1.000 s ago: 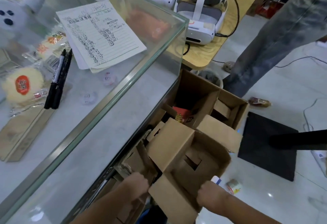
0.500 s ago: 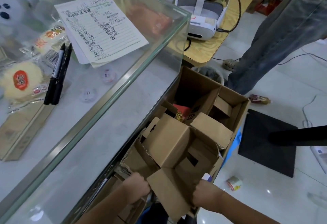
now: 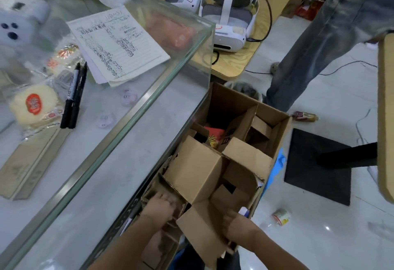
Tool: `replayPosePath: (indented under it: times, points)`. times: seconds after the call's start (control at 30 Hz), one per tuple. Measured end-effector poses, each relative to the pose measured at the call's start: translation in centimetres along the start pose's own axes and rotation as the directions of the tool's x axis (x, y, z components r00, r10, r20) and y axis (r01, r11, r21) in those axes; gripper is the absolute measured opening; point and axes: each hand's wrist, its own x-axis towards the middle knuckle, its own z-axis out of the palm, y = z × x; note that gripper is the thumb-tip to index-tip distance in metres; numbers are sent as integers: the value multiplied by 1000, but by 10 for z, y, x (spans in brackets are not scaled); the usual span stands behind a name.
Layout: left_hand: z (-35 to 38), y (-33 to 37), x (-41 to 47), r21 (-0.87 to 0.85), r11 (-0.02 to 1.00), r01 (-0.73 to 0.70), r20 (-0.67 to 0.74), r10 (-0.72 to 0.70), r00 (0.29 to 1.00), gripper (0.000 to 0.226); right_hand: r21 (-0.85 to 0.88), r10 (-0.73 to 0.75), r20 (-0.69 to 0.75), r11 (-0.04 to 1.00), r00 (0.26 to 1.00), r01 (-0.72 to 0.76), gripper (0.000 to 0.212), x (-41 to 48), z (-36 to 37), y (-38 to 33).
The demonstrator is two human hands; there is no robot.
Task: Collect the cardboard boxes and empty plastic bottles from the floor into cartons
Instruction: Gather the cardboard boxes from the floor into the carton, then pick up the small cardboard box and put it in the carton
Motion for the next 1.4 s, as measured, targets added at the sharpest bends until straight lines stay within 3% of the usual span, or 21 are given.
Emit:
replayPosePath:
  times: [0.07,0.13,0.2,0.23,0.3,0.37,0.5,0.63,0.73,0.83,0.93,1.1,1.27,1.4]
  points:
    - [-15,-5,-13,-57,996,71,-86,-75,993,55,14,64,-111,998,992,-62,44,-18,-19,5]
    - [-24,-11,-24,-147,980,133,-199,-161,967,63,46,76,-282,997,956,-66,72,-36,-33,11]
    - [-27,-14,-32,-249,951,182,-304,-255,918,73,73,268,-390,963,881,-261,90,-54,-43,15]
    - [-29,-14,-37,-292,937,193,-339,-291,895,88,160,406,-393,914,825,-373,103,-61,-46,17]
    - [-35,-13,-45,-357,909,217,-413,-362,836,108,474,627,-262,746,734,-468,124,-74,-52,18]
    - [-42,-11,-50,-362,905,221,-487,-386,783,100,651,764,-169,561,623,-512,126,-86,-54,15]
    - [-67,15,-49,-304,952,41,-524,-203,827,78,836,865,21,259,501,-483,120,-115,-47,4]
    - [-104,74,-43,-156,981,-115,-582,3,813,82,897,935,112,50,337,-439,117,-160,-11,-23]
    - [-130,134,-40,-20,965,-261,-620,193,761,81,901,956,211,-109,204,-420,114,-199,29,-57]
    - [-152,203,-41,169,905,-390,-646,401,650,80,871,936,343,-287,75,-398,104,-242,82,-107]
    - [-163,285,-46,335,815,-473,-589,573,570,78,792,857,502,-510,-117,-336,104,-283,133,-174]
    - [-160,422,-76,513,609,-604,-406,793,454,77,610,630,720,-775,-290,-167,103,-331,196,-293]
    - [-127,547,-113,707,343,-618,-267,939,215,75,393,363,840,-919,-403,-8,101,-345,237,-415]
    - [-99,608,-134,798,93,-595,-51,995,86,75,217,128,921,-953,-368,213,104,-329,235,-487]
